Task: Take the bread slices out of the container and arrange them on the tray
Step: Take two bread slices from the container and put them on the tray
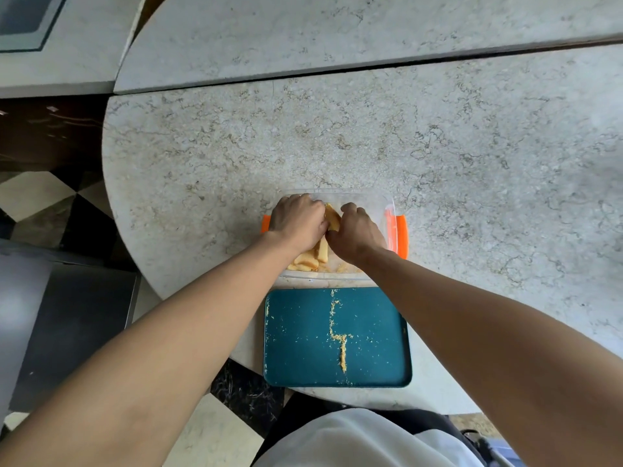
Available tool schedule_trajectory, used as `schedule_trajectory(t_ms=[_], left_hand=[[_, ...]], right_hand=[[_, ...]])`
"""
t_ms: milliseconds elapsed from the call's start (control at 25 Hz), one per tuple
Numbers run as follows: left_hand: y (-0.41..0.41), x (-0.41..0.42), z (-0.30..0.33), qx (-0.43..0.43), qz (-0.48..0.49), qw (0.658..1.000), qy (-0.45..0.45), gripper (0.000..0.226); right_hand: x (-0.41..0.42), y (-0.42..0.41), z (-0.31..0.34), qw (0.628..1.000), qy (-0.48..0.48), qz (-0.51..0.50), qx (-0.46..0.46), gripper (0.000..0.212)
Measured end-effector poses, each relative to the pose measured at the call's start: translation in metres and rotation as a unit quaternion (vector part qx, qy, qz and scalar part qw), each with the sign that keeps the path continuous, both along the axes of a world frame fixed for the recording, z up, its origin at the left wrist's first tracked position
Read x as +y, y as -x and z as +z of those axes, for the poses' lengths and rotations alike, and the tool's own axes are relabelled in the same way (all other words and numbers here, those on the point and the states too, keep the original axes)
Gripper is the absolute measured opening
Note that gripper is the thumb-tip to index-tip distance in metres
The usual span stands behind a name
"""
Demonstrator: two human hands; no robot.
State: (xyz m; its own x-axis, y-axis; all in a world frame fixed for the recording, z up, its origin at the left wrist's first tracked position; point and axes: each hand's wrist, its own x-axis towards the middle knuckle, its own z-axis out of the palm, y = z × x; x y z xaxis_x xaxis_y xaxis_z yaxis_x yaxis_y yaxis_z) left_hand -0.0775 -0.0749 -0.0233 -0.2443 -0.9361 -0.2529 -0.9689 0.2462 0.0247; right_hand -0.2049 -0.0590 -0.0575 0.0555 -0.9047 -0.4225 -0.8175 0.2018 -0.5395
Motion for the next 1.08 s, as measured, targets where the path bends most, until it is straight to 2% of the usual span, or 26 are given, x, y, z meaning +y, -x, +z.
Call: schedule_trajectory(t_ms=[120, 360, 480, 680, 840, 1080], left_hand=[[0.007, 0.001, -0.007, 0.032, 0.056, 0.998, -0.028, 0.023], [0.013, 0.002, -0.017, 0.104, 0.177, 0.976, -0.070, 0.035], [0.017, 0.007, -0.019, 0.132, 0.228, 0.958, -0.115, 0.023], [0.017, 0.013, -0.020, 0.137, 0.270, 0.945, -0.127, 0.012], [0.013, 0.014, -0.013, 0.170, 0.299, 0.929, -0.134, 0.018], [-0.001, 0.023, 0.006, 0.223, 0.315, 0.914, -0.124, 0.012]], right_hand=[[-0.005, 0.002, -0.003, 1.000, 0.002, -0.002, 0.021, 0.041], [-0.006, 0.003, -0.013, 0.999, -0.002, 0.001, 0.037, 0.030], [-0.007, 0.004, -0.015, 0.998, -0.001, 0.015, 0.054, 0.018], [-0.007, 0.004, -0.012, 0.997, 0.007, 0.019, 0.069, 0.018], [-0.004, 0.004, -0.005, 0.997, 0.018, 0.013, 0.070, 0.022], [0.006, 0.006, 0.018, 0.998, 0.055, 0.006, 0.043, 0.011]])
